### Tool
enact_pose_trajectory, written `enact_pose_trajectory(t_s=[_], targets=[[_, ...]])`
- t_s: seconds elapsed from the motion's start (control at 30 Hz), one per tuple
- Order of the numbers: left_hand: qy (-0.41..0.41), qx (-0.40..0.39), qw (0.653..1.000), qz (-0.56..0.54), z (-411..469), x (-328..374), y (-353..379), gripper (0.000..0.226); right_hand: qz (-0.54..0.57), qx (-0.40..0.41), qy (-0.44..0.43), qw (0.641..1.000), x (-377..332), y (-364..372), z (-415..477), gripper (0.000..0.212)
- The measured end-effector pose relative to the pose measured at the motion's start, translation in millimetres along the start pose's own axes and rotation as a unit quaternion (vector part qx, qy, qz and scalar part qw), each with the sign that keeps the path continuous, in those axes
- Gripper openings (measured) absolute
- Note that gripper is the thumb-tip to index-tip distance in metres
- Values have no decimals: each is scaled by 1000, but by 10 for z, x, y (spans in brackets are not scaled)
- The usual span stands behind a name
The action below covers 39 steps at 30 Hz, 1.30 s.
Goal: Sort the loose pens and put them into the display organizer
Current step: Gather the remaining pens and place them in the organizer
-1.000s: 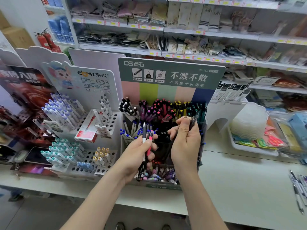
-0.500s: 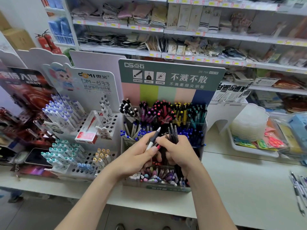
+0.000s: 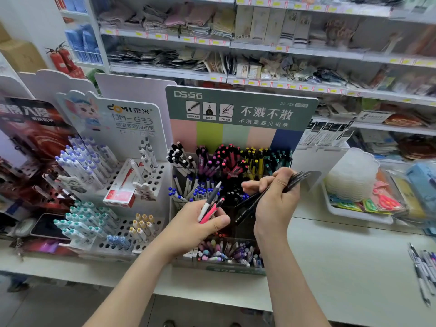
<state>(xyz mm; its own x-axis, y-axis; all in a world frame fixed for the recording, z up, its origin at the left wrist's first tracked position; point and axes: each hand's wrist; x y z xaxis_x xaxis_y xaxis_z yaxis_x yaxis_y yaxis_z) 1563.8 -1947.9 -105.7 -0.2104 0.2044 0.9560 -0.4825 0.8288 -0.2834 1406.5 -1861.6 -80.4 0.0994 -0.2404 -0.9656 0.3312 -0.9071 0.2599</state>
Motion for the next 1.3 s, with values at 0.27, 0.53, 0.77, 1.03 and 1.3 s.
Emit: enact_pose_trajectory(t_s=[0.27,0.53,0.77,1.03,1.3], targets=[[-21,53,980,-190,52,102,386,34,131,5,6,991,-123,148,-118,35],[-7,90,973,-211,86,207,519,31,34,-5,-21,999,41,161,-331,42],[-36,199,961,-188,81,78,299,29,-190,-124,37,973,-128,-122,-35,41],[-85,192,965,-157,126,-109,237,6,-758,-363,85,535,-627,66,325,17],[-88,192,965,-157,171,-198,136,18,-893,-329,37,304,-591,886,313,15]])
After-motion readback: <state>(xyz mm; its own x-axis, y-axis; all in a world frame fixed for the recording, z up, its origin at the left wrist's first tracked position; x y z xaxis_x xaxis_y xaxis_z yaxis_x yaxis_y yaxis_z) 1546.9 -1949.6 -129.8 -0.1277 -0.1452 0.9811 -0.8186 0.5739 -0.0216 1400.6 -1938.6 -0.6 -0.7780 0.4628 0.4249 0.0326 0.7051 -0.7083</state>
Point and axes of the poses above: each hand's wrist, its own z-axis towards the middle knuckle, its own y-axis out of the palm, x = y × z, and after that the axes turned 6 degrees about y, right-handed
